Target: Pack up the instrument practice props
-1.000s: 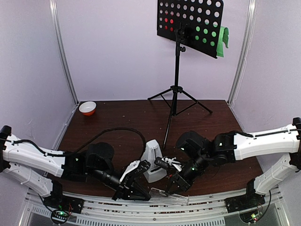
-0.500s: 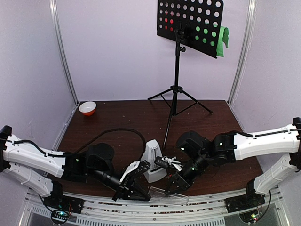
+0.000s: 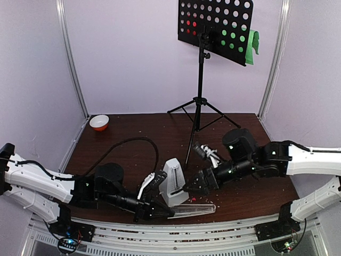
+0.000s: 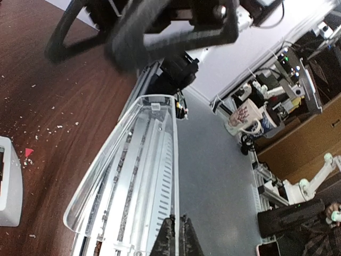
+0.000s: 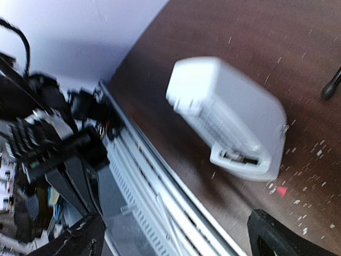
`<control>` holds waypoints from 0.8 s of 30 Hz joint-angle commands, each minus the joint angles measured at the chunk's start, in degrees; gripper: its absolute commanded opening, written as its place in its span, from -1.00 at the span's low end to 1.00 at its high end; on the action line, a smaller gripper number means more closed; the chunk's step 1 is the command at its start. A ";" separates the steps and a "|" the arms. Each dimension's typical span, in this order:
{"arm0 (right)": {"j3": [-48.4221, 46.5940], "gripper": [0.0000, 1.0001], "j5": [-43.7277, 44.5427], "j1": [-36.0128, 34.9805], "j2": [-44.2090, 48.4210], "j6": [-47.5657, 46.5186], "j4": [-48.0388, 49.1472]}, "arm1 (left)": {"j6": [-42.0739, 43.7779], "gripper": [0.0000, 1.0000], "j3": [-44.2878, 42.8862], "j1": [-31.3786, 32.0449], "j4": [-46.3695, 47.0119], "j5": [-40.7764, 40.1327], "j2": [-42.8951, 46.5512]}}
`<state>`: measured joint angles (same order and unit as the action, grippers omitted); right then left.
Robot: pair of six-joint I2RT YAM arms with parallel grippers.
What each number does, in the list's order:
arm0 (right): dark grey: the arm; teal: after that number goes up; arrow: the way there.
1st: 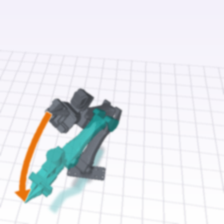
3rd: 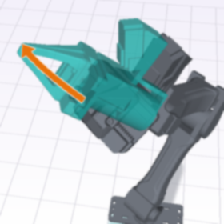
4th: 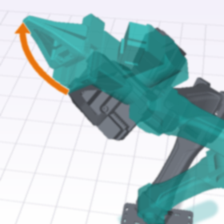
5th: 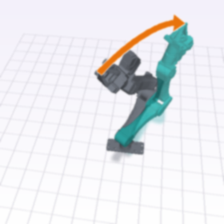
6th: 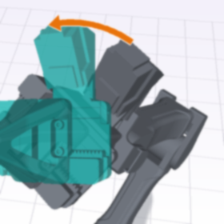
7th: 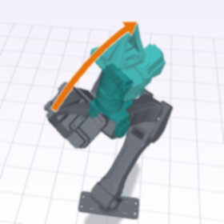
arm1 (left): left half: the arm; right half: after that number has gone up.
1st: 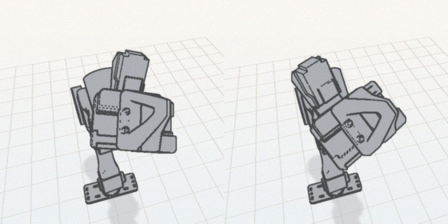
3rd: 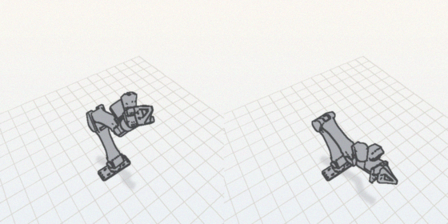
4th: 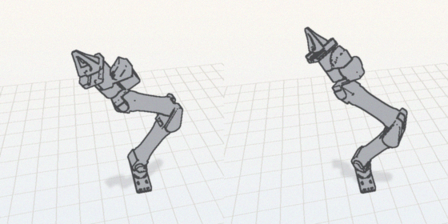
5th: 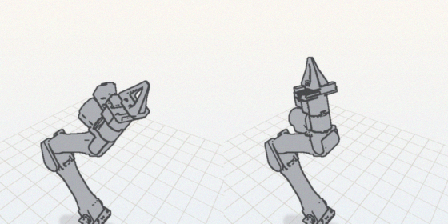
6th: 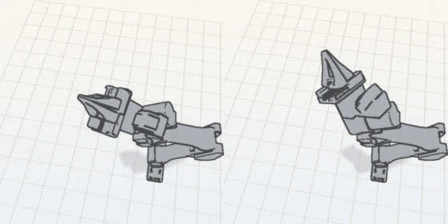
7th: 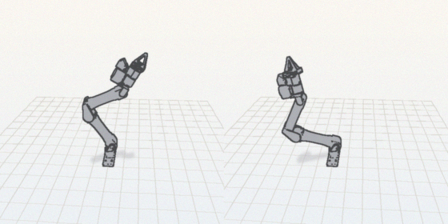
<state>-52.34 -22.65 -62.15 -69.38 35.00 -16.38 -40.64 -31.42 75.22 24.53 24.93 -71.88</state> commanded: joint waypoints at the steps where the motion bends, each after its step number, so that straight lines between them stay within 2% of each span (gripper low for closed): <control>1: 5.28 0.96 16.76 2.45 9.55 9.05 15.31 | -8.13 -1.00 -3.43 0.19 8.19 -9.26 1.57; 5: 12.49 1.00 23.39 2.55 16.05 14.93 29.58 | -11.47 -1.00 -7.33 0.06 8.59 -15.10 2.04; 8: 16.11 1.00 24.33 2.52 17.89 18.99 37.87 | -14.73 -1.00 -8.50 -0.97 9.32 -18.33 2.10; 17: 20.87 1.00 29.40 0.70 19.95 21.26 49.55 | -18.61 -1.00 -8.56 -3.19 12.74 -23.11 2.58; 24: 23.01 1.00 29.75 -0.29 18.16 20.96 57.57 | -21.51 -1.00 -7.62 -4.14 18.15 -24.55 2.78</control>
<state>-30.17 5.39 -61.69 -50.22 55.77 33.45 -59.92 -38.79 71.72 35.44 2.07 -70.28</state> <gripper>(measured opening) 0.999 0.018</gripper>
